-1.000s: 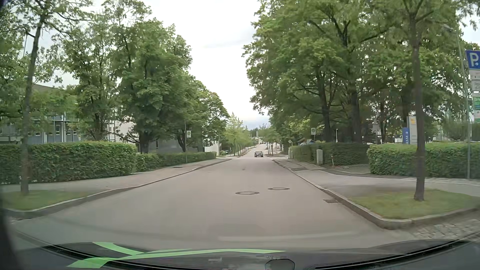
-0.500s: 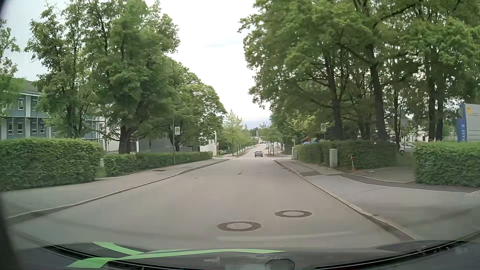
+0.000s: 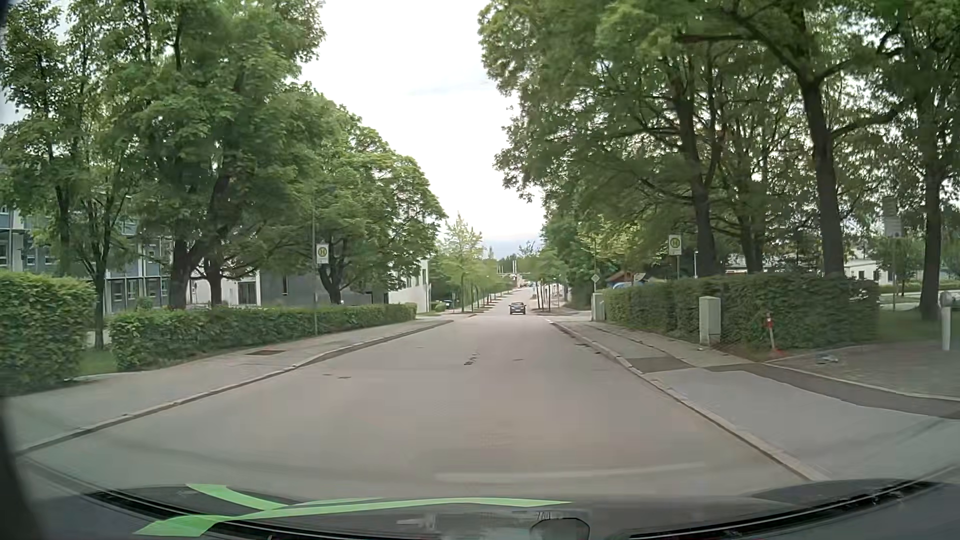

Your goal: Follow the waypoints while adhering to traffic rules and regulations

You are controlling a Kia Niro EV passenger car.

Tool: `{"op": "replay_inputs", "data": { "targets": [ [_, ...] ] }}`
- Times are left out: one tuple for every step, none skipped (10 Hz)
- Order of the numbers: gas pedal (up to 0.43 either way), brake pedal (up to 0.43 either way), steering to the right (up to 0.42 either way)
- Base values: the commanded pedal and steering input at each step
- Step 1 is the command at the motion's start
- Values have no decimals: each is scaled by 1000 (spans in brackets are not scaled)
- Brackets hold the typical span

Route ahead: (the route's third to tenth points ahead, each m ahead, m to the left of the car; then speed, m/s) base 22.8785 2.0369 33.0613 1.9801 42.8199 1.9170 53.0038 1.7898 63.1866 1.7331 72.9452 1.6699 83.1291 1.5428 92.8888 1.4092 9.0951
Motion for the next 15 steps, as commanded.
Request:
{"op": "replay_inputs", "data": {
  "targets": [
    [20, 0, -2],
    [20, 0, -3],
    [20, 0, -2],
    [20, 0, -3],
    [20, 0, -3],
    [20, 0, -2],
    [20, 0, -2],
    [20, 0, -2],
    [20, 0, -3],
    [20, 0, -2],
    [20, 0, -2],
    [20, 0, -2],
    [20, 0, -2],
    [20, 0, -2],
    [20, 0, -3]
  ]
}}
